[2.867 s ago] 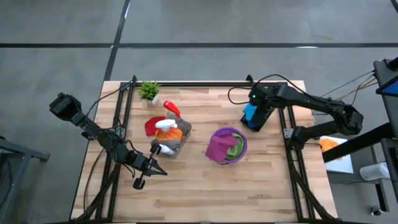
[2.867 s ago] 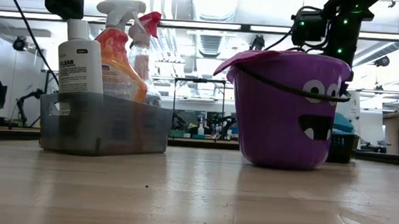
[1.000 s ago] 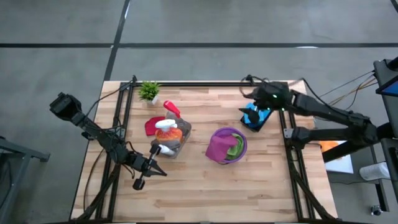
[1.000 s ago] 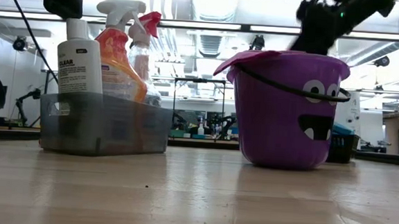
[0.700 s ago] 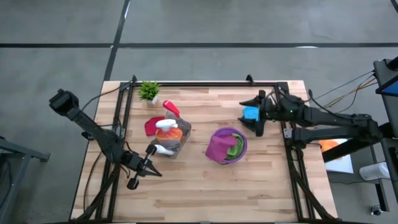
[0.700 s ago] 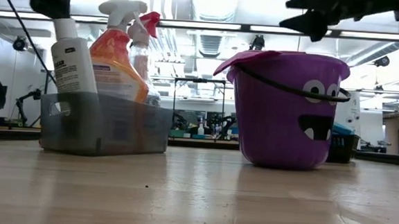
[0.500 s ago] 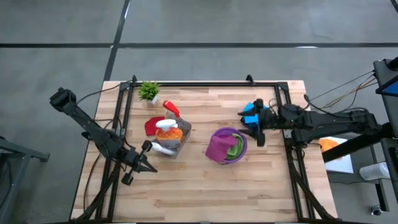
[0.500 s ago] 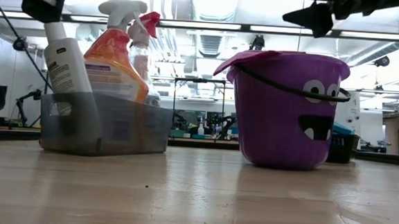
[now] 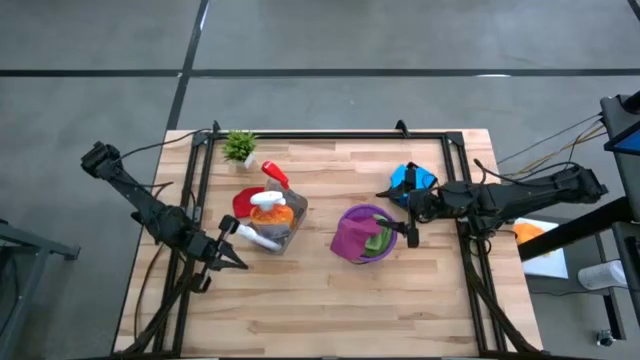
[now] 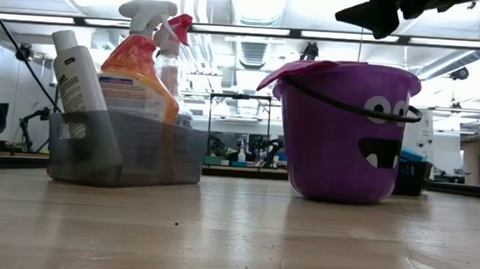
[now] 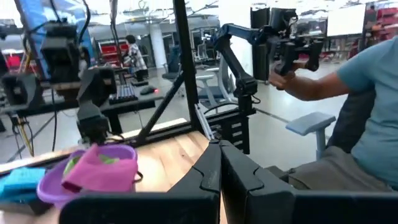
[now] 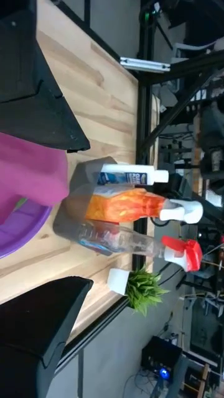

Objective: Pick & Place Kitchen Items
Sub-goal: Adjust the spray bottles in the gray bin

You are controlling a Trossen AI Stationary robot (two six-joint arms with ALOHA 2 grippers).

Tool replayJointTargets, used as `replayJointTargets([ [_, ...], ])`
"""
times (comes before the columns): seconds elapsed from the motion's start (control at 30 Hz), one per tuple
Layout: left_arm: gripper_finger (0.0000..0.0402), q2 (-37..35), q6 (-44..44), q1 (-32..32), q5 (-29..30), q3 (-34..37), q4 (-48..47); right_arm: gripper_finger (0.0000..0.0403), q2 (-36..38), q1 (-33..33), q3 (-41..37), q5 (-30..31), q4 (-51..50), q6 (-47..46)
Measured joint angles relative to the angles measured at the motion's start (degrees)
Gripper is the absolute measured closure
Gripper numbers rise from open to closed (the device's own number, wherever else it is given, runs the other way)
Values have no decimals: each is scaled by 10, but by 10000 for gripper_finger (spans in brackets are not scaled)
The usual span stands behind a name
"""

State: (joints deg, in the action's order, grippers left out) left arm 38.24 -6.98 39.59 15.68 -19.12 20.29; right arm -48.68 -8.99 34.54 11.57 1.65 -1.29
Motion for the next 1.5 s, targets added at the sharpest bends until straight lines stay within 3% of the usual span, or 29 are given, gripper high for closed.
replayJointTargets([
  [0.1, 401, 2, 20, 0, 7, -34, -77, 64, -12, -1, 0, 0, 1, 0],
  [0.3, 401, 11, 207, 0, 105, -139, -393, 64, -23, -10, 0, 0, 1, -1],
  [0.47, 401, 18, 266, 0, 104, -202, -509, 64, -25, -17, 0, 0, 1, -2],
  [0.7, 401, 18, 292, 1, 37, -218, -521, 64, -25, -38, 0, -1, 1, -4],
  [0.87, 401, 19, 319, 1, 33, -215, -555, 64, -27, -51, 0, -1, 0, -10],
  [1.13, 401, 20, 528, 1, 12, -197, -593, 64, -30, -62, 0, 6, 2, -13],
  [1.33, 401, 20, 509, 1, -54, -165, -591, 64, -31, -63, 0, 8, 2, -13],
  [1.5, 401, 20, 562, 1, -68, -132, -585, 64, -31, -63, 0, 8, 3, -13],
])
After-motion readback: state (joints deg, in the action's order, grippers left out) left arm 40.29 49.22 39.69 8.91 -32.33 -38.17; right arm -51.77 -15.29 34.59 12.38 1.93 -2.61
